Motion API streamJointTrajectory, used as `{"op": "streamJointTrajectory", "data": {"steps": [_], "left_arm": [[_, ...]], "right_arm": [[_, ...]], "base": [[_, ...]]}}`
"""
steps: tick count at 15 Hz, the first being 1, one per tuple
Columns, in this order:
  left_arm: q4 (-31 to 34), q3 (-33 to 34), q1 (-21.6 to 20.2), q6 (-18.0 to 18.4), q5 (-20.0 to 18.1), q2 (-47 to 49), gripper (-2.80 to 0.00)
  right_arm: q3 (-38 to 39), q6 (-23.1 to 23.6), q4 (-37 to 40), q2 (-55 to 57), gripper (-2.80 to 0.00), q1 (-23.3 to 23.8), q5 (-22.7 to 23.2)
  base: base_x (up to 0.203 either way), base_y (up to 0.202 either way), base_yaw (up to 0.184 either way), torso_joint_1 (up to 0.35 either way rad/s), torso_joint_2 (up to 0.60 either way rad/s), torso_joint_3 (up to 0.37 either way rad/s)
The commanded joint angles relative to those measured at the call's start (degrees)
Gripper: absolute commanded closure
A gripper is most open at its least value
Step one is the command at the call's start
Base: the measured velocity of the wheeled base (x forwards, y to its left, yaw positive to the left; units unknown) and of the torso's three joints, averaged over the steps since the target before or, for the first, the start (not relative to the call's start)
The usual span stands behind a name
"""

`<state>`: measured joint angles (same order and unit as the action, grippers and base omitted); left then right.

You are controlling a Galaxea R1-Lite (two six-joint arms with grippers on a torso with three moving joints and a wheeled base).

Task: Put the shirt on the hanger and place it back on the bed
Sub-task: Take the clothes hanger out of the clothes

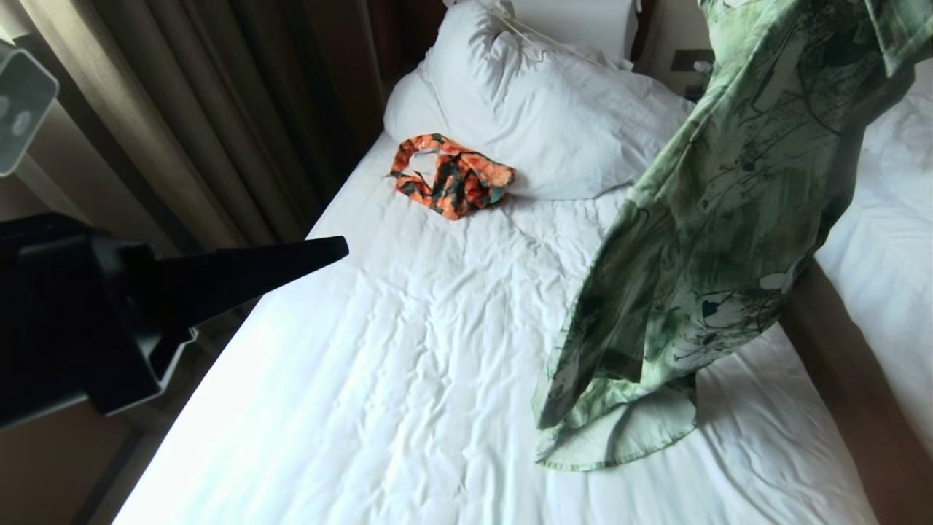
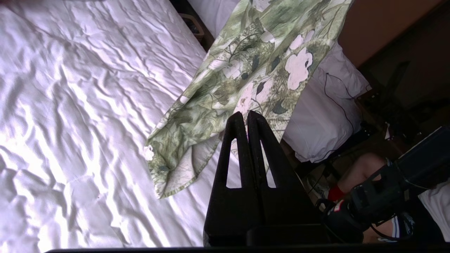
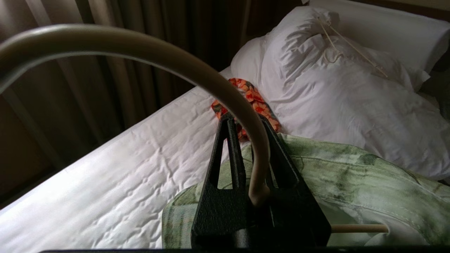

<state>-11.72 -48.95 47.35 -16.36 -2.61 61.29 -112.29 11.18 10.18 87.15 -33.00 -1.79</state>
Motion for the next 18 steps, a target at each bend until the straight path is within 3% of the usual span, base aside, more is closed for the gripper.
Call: {"op": "streamJointTrajectory", "data": {"steps": [1, 3, 12, 18], "left_arm": [[-0.1, 0.0, -1.2, 0.6, 0.0, 0.1, 0.0], [-0.1, -0.2, -2.0, 2.7, 0.2, -0.1, 0.0], [-0.4, -0.3, -2.0, 2.7, 0.4, -0.4, 0.0], [-0.2, 0.1, -2.0, 2.7, 0.3, -0.2, 0.0]], "right_arm": [[0.0, 0.1, -1.3, 0.0, 0.0, 0.3, -2.0], [0.0, 0.0, -2.1, 0.0, 0.0, 1.0, -2.6], [2.2, -0.1, -2.1, -0.2, 0.0, 1.0, -2.7], [4.6, -0.6, -2.9, -0.8, 0.0, 1.0, -2.5]], "base": [[0.0, 0.0, 0.0, 0.181, -0.54, -0.349], [0.0, 0.0, 0.0, 0.197, -0.56, -0.363], [0.0, -0.002, 0.006, 0.196, -0.5, -0.309], [0.0, -0.008, 0.161, 0.12, -0.28, -0.163]]}}
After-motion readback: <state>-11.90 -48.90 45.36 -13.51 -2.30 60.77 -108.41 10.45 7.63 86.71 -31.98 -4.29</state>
